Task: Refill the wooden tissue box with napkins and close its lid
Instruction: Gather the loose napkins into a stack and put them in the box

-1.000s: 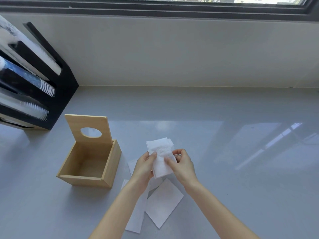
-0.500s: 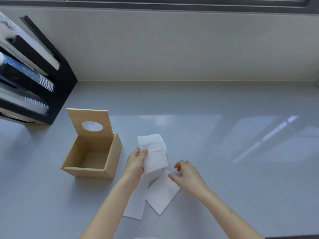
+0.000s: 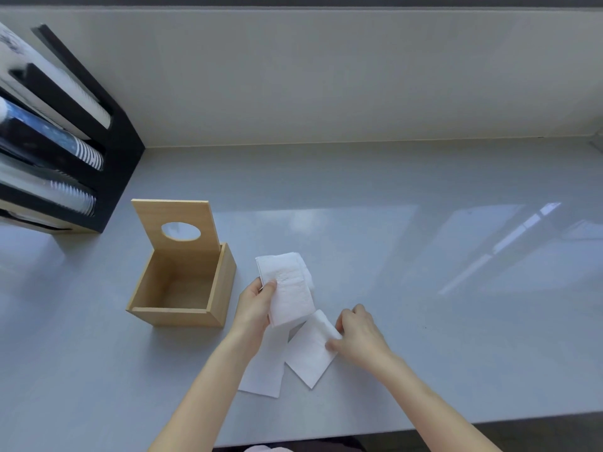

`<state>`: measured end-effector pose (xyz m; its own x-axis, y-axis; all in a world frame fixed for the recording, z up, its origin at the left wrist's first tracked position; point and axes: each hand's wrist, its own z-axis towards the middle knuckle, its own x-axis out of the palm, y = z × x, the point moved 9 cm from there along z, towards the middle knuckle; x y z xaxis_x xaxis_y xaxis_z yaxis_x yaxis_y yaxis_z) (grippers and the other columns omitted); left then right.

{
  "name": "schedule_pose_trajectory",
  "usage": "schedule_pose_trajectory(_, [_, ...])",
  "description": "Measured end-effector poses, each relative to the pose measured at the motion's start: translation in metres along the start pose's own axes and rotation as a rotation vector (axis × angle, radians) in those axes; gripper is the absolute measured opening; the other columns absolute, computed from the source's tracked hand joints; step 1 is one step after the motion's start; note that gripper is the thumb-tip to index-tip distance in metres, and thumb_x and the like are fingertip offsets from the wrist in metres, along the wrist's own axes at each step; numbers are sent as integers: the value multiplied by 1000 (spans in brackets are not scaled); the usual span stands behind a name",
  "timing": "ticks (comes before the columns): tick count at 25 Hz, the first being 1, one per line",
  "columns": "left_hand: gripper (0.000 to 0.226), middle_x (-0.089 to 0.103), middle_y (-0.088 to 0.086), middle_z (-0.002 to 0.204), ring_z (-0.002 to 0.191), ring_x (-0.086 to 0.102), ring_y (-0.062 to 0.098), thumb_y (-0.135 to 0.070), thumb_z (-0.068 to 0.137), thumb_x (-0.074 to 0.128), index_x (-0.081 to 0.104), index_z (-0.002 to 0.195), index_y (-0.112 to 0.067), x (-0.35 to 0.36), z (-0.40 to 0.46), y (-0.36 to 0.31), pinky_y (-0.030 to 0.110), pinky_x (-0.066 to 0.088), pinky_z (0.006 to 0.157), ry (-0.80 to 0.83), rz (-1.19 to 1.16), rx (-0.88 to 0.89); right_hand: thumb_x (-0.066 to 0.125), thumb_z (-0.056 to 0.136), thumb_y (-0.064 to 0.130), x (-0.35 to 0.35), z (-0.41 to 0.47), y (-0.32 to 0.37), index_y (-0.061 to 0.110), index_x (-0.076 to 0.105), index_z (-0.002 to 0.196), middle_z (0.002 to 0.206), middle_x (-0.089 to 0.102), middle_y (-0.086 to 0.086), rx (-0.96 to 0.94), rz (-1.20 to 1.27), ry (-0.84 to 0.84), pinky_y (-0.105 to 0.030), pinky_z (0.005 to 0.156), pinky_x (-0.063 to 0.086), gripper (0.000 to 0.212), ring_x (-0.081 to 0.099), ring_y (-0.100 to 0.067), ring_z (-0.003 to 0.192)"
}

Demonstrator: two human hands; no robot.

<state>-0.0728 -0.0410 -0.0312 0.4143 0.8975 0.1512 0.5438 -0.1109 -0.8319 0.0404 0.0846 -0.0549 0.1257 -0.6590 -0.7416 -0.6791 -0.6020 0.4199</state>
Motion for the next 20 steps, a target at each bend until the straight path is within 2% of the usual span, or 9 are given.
schedule_pose_trajectory(2, [23,61,9,105,90,59,21,-12,97,37,56,111,-12,-2,-1,1,29,47,71,-4,4,-6,59,81,23,0,-1,-1,18,41,75,105,39,-5,-8,20,-9,-27,76,35,20,44,-24,108])
schedule_pose_trajectory(5, [27,61,10,107,89,59,20,-12,97,37,55,117,-9,-2,-2,1,29,47,71,4,11,-4,58,80,20,-2,-2,-2,27,33,61,96,40,0,-35,45,-36,-25,72,34,31,42,-18,89])
schedule_pose_trajectory(8, [28,60,10,109,94,58,23,-12,97,38,55,119,-9,-5,-3,1,29,47,73,11,6,-3,57,80,13,-10,-6,-8,24,43,69,84,51,2,-24,245,-68,-21,61,36,21,47,-16,79])
schedule_pose_trajectory(10, [27,61,9,108,91,59,20,-12,97,38,55,118,-10,-7,-3,2,29,47,73,21,-1,-6,60,80,11,-16,-11,-16,26,45,71,80,55,3,-2,433,-68,-12,52,36,23,50,-16,75])
schedule_pose_trajectory(11, [27,61,8,106,88,60,18,-12,97,38,55,118,-10,-7,-4,1,29,47,73,24,-8,-6,61,80,9,-20,-13,-19,28,46,71,82,57,2,3,515,-79,-10,54,37,25,52,-15,75])
schedule_pose_trajectory(13, [26,62,6,101,85,60,15,-12,97,38,55,117,-11,-7,-5,1,29,47,73,30,-12,-3,61,82,4,-32,-18,-23,26,50,76,86,61,-3,4,701,-104,-17,63,42,25,56,-18,78])
schedule_pose_trajectory(16, [24,63,3,99,84,60,14,-12,97,38,56,113,-14,-4,-8,1,29,48,73,55,8,-2,59,86,1,-49,-26,-14,18,55,88,88,66,-2,-40,1012,-45,-21,67,51,18,63,-15,76])
schedule_pose_trajectory(20, [27,65,2,98,85,61,16,-15,98,36,58,112,-16,6,-14,1,31,49,73,129,46,-16,59,86,2,-59,-25,18,16,57,94,86,68,3,-134,1116,40,-19,66,55,16,67,-9,72])
